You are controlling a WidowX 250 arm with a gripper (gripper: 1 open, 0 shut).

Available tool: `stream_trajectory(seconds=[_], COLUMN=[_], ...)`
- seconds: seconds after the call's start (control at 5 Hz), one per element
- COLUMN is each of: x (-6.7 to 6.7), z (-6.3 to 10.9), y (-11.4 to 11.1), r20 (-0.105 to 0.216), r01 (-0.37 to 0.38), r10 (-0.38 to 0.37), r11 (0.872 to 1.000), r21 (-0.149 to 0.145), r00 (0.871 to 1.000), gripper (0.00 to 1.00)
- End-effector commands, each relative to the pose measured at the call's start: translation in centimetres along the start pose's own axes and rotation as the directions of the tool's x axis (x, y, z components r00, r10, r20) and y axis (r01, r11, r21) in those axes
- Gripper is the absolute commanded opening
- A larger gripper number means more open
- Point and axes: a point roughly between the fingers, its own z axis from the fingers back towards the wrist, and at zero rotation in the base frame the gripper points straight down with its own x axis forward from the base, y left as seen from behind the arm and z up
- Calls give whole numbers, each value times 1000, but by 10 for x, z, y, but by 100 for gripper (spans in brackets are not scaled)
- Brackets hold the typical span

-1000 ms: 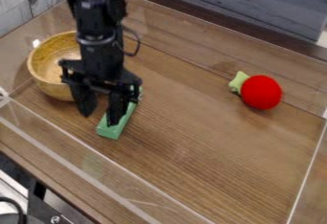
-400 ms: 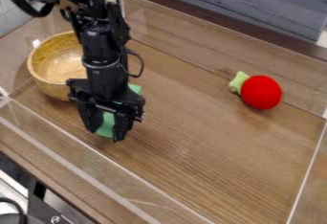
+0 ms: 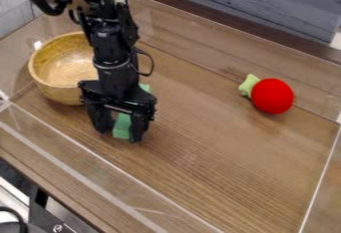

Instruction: Put the green block in the brown bowl

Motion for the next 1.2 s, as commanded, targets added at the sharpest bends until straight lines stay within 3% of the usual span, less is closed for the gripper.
stream_trajectory(seconds=[0.0,0.4,0.6,0.8,1.0], x=[18,24,23,23,31], z=[8,10,9,9,9], y=[4,19,16,12,11], r20=[50,51,44,37,35], r01=[-55,-78,16,103,81], r10=[55,78,-16,-103,-81], r11=[998,997,1000,995,997], r21=[-1,-7,-7,-6,-10], r00=[997,996,999,994,996], gripper=[100,100,100,100,100])
